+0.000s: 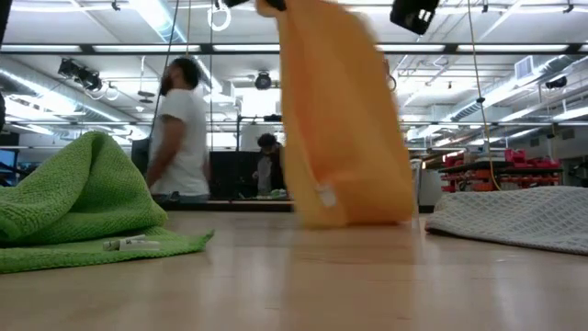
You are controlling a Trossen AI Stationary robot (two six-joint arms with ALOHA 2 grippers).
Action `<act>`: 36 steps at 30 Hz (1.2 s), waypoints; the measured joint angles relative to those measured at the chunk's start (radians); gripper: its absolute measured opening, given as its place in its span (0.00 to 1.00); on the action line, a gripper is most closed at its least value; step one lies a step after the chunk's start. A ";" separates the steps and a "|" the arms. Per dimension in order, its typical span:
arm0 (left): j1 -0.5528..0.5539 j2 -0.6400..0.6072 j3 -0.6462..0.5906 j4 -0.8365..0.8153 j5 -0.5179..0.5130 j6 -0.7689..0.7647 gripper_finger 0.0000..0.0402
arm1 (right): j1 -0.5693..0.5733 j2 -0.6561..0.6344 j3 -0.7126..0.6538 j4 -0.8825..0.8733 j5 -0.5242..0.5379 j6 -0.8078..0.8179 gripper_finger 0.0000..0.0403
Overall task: Fold microfiber towels
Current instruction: Fold the orange microfiber cloth
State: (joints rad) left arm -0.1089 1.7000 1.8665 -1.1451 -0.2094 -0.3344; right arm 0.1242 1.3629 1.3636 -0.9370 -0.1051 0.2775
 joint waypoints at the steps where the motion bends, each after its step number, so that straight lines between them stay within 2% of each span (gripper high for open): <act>1: -0.003 0.000 0.023 -0.044 -0.001 -0.004 0.01 | 0.005 0.013 0.000 -0.012 -0.008 -0.017 0.15; 6: -0.025 -0.002 0.082 -0.068 0.015 -0.022 0.00 | 0.014 0.049 -0.001 -0.004 -0.006 -0.126 0.23; 12: -0.056 0.013 0.084 -0.070 0.147 -0.015 0.00 | -0.028 0.041 0.000 0.061 0.011 -0.298 0.29; 18: -0.101 0.013 0.084 -0.078 0.237 -0.026 0.00 | -0.073 0.070 0.000 0.216 -0.009 -0.440 0.31; 20: -0.119 0.013 0.085 -0.081 0.270 -0.053 0.00 | -0.082 0.087 0.000 0.277 -0.042 -0.479 0.31; 23: -0.146 0.013 0.097 -0.080 0.313 -0.097 0.00 | -0.093 0.120 0.000 0.367 -0.147 -0.543 0.30; 28: -0.192 0.013 0.140 -0.079 0.317 -0.182 0.00 | -0.116 0.211 0.000 0.414 -0.319 -0.575 0.28; 36: -0.244 0.013 0.163 -0.071 0.318 -0.284 0.00 | -0.113 0.331 0.000 0.462 -0.408 -0.708 0.26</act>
State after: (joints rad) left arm -0.3528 1.7130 2.0296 -1.2159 0.1081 -0.6186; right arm 0.0116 1.6935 1.3636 -0.4746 -0.5131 -0.4306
